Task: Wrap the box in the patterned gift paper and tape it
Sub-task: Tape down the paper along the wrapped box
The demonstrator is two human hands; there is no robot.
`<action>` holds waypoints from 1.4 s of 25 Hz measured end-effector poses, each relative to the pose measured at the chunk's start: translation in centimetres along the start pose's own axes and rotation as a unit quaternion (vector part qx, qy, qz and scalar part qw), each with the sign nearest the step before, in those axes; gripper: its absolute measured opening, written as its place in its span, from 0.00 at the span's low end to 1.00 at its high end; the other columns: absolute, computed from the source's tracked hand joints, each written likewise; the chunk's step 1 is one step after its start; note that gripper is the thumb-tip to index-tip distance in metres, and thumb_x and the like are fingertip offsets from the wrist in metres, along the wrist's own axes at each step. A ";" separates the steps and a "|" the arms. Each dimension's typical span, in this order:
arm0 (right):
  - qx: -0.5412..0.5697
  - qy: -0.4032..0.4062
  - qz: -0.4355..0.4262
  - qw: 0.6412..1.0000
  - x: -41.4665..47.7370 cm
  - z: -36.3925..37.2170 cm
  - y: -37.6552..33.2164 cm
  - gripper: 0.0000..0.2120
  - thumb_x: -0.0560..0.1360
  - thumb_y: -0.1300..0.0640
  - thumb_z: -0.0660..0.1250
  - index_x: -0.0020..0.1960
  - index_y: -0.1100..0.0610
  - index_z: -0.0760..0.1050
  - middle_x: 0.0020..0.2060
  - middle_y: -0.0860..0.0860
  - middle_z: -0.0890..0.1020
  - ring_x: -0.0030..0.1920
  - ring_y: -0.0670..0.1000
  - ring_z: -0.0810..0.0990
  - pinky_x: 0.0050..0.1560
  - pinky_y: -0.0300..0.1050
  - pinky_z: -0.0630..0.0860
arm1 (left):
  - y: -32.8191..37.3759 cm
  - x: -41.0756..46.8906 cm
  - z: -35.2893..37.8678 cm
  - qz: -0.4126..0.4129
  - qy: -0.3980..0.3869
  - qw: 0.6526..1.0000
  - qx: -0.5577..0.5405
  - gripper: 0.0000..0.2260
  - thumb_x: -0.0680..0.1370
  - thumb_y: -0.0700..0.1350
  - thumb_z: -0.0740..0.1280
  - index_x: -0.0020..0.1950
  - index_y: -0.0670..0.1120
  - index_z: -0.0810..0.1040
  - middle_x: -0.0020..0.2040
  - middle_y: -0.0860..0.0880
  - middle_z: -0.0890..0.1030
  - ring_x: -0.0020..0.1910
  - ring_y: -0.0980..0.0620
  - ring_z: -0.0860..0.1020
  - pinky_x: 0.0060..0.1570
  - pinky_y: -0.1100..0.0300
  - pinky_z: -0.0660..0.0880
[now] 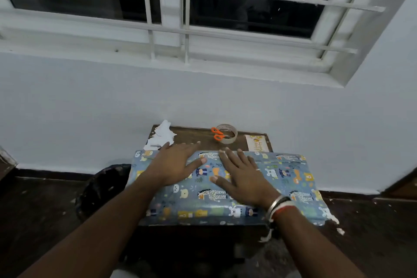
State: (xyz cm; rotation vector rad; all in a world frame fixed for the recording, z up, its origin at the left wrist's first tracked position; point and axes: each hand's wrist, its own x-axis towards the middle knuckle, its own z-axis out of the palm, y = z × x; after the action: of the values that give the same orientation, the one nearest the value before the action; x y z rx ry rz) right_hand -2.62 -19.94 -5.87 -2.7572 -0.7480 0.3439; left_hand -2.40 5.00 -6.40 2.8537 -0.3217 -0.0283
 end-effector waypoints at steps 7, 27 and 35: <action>0.004 0.141 0.003 0.990 -0.7 1.3 -0.2 0.39 0.79 0.27 0.53 0.83 0.47 0.57 0.81 0.45 0.61 0.82 0.50 0.54 0.82 0.57 0.42 | 1.8 -3.6 0.9 -0.009 0.057 0.997 0.044 0.51 0.68 0.83 0.39 0.82 0.53 0.58 0.81 0.54 0.64 0.80 0.56 0.61 0.79 0.47 0.47; 0.046 0.185 0.009 0.982 -1.9 1.6 0.8 0.24 0.83 0.38 0.58 0.76 0.43 0.70 0.75 0.46 0.73 0.78 0.50 0.66 0.81 0.57 0.52 | 4.1 -4.9 -0.6 -0.059 0.057 0.996 0.025 0.42 0.73 0.76 0.60 0.82 0.60 0.54 0.57 0.49 0.84 0.61 0.45 0.78 0.58 0.51 0.77; 0.050 0.200 0.002 0.979 -1.8 1.6 0.9 0.23 0.82 0.38 0.60 0.74 0.44 0.74 0.73 0.47 0.75 0.76 0.50 0.70 0.79 0.54 0.59 | 4.5 -5.2 -0.9 -0.062 0.041 0.997 0.036 0.38 0.74 0.74 0.60 0.80 0.59 0.62 0.66 0.50 0.81 0.66 0.46 0.76 0.63 0.51 0.74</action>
State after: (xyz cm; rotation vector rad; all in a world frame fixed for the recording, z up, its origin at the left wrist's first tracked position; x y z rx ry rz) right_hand -4.22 -21.35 -7.37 -2.6089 -0.6017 -0.1674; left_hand -8.42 2.18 -4.43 2.9320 -0.1312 0.0784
